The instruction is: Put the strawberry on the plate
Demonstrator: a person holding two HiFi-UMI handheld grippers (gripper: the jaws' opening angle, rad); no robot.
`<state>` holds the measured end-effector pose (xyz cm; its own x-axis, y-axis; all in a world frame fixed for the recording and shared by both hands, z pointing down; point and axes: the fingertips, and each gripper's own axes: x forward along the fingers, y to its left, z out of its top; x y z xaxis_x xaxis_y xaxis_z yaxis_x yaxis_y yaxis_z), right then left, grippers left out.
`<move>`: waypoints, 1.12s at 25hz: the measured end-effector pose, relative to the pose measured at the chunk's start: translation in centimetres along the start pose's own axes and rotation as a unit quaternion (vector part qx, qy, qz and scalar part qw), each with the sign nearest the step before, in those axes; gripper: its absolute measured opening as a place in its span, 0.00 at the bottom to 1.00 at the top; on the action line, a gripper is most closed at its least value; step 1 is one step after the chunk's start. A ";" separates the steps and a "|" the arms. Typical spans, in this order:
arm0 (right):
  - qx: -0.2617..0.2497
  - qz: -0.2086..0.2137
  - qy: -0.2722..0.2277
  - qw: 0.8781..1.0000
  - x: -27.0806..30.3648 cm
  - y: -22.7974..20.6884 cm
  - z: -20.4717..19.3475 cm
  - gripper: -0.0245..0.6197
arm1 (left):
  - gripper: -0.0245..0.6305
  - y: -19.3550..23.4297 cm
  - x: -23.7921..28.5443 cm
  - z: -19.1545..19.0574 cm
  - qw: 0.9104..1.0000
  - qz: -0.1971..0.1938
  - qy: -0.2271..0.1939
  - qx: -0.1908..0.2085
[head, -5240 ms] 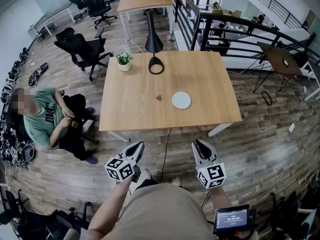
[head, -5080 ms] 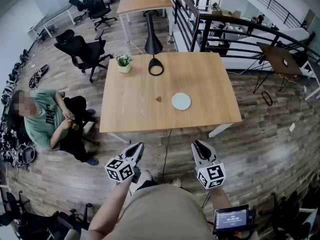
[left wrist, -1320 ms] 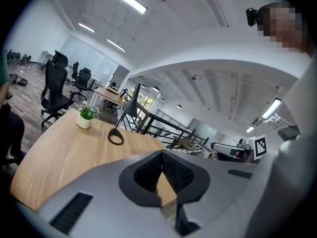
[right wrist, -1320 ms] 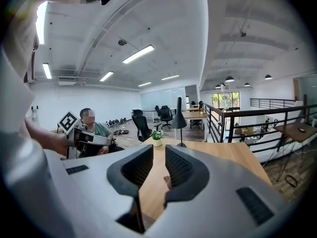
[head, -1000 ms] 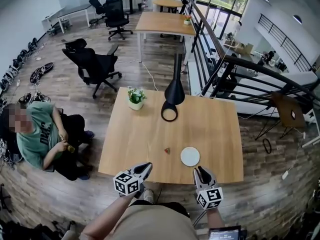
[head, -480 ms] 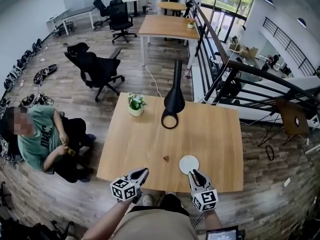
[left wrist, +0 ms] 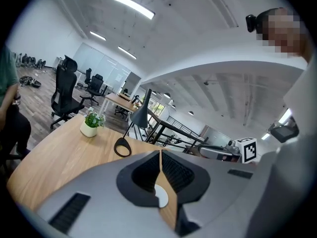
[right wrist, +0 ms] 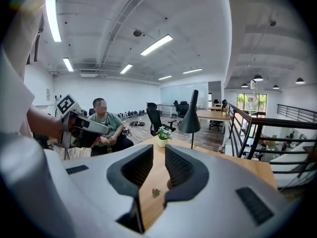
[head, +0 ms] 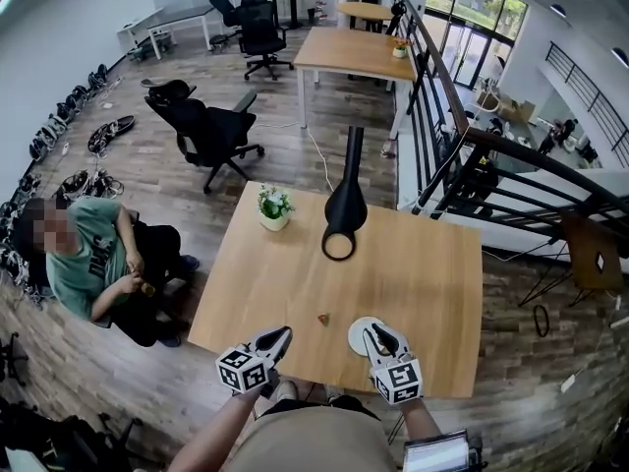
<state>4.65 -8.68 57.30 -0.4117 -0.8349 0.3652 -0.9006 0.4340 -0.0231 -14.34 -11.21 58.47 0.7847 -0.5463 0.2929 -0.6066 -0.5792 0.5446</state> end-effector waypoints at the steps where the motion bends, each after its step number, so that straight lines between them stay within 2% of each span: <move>1: -0.002 0.007 0.001 1.000 0.1 -0.4 -0.1 0.14 | 0.04 -0.2 0.2 0.2 1.000 0.005 -0.005 -0.002; 11: -0.027 0.073 0.020 0.997 3.1 -3.0 -1.8 0.14 | 0.04 -0.1 1.4 -0.4 0.997 0.068 -0.030 -0.019; 18: -0.083 0.140 0.056 0.985 8.0 -2.0 -4.4 0.14 | 0.04 0.1 1.3 -0.2 0.992 0.112 -0.042 -0.025; 21: -0.097 0.167 0.073 0.978 10.6 -0.9 -7.0 0.14 | 0.04 0.3 0.9 -0.5 0.990 0.129 -0.047 -0.027; 28: -0.122 0.213 0.169 0.955 16.0 0.7 -14.7 0.20 | 0.04 1.9 0.7 -0.7 0.986 0.159 -0.037 -0.021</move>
<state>-0.54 -16.75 76.83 -0.6276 -0.4264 0.6514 -0.5853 0.8101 -0.0336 -14.81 -12.26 60.28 0.5439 -0.7397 0.3963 -0.8132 -0.3479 0.4666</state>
